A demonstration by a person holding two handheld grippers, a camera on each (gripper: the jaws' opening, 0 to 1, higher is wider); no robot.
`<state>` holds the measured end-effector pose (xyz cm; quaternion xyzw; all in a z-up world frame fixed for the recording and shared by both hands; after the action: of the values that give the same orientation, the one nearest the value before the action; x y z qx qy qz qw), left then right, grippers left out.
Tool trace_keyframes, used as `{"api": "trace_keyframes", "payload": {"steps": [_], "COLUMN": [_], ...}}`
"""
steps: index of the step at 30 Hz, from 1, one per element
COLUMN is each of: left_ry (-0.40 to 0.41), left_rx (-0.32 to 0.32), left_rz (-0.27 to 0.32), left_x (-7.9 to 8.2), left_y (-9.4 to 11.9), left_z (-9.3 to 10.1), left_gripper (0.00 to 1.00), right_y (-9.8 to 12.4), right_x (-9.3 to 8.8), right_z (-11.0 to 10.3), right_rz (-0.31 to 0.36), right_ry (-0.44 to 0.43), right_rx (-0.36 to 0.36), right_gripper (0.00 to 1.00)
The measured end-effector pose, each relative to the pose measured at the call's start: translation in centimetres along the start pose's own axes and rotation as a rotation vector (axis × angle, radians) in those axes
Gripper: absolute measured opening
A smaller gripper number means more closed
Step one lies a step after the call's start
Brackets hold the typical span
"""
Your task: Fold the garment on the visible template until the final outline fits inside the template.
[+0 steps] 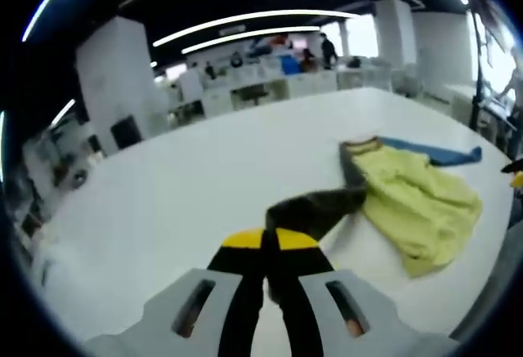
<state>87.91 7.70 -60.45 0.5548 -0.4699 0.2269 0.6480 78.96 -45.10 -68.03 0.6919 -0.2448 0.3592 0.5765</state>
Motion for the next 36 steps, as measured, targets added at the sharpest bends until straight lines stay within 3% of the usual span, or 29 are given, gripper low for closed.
{"api": "trace_keyframes", "payload": {"steps": [12, 22, 31, 36], "left_ry": [-0.058, -0.198, -0.276, -0.348], "left_rx": [0.042, -0.019, -0.046, -0.082], "left_rz": [-0.007, -0.044, -0.059, -0.059], "left_x": [0.2, -0.1, -0.1, 0.2], "left_y": [1.1, 0.6, 0.8, 1.1], "left_z": [-3.3, -4.5, -6.2, -5.9], "left_gripper": [0.00, 0.00, 0.00, 0.00], "right_y": [-0.2, 0.0, 0.2, 0.2], "right_x": [-0.1, -0.3, -0.6, -0.4], "right_z": [-0.5, -0.2, -0.2, -0.6], "right_rz": [-0.007, -0.016, -0.024, -0.021], "right_ry": [0.006, 0.005, 0.001, 0.001], "right_rx": [0.008, -0.004, -0.018, -0.017], "right_gripper": [0.71, 0.71, 0.71, 0.71]}}
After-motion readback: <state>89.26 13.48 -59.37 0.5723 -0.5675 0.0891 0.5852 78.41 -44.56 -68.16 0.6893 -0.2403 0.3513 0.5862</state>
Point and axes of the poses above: the point that each gripper's makers call its tool centre point, and the gripper's own axes: y roughly backward along the fingers, z roughly to its right, x roughly out of its top, the point moved 3 cm from there along y, roughly backward along the fingers, and after that the axes turned 14 degrees about -x, right-handed, at the moved point
